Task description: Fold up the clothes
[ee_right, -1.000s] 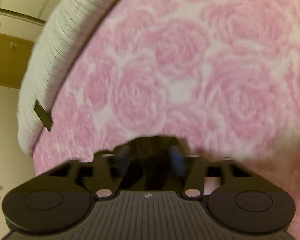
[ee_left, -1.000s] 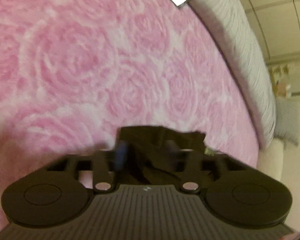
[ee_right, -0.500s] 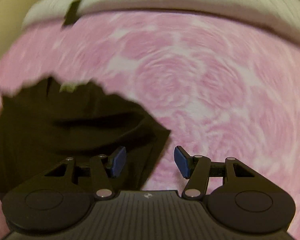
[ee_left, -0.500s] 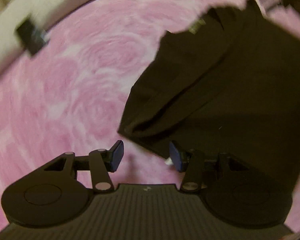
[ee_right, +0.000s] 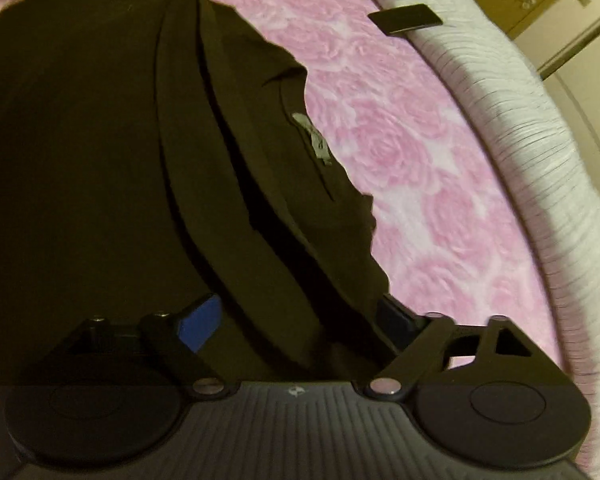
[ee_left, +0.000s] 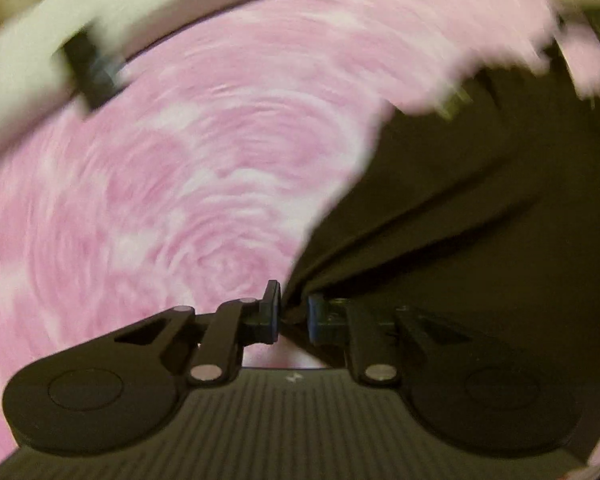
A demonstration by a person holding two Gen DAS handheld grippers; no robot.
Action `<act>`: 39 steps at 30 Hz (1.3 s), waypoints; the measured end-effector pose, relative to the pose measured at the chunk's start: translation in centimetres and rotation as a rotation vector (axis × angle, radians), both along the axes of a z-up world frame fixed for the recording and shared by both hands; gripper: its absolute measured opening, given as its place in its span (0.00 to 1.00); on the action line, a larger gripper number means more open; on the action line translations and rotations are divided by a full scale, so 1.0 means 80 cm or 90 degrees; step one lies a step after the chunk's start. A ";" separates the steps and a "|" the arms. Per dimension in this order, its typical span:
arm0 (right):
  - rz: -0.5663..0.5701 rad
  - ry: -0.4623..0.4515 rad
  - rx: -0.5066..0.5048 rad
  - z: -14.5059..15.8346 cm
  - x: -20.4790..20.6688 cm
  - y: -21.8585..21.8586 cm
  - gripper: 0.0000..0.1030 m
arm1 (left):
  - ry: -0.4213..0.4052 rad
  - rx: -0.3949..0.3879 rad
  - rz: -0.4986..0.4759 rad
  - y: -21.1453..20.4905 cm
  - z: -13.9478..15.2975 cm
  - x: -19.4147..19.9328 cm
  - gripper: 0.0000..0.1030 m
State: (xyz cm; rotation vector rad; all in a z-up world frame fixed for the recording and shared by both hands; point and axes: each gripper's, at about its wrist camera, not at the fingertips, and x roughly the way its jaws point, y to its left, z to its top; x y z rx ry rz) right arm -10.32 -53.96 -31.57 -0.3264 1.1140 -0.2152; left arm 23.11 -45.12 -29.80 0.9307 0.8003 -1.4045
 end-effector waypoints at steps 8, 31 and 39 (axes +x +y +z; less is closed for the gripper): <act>-0.246 -0.081 0.093 0.021 -0.020 -0.075 0.75 | 0.066 0.007 0.093 0.002 -0.010 0.015 0.15; -0.524 -0.203 0.278 0.018 -0.065 -0.113 0.02 | 0.112 -0.045 0.152 0.020 0.011 0.015 0.05; -0.534 -0.268 0.227 0.065 -0.090 -0.110 0.01 | 0.113 -0.098 0.178 0.019 0.039 0.034 0.05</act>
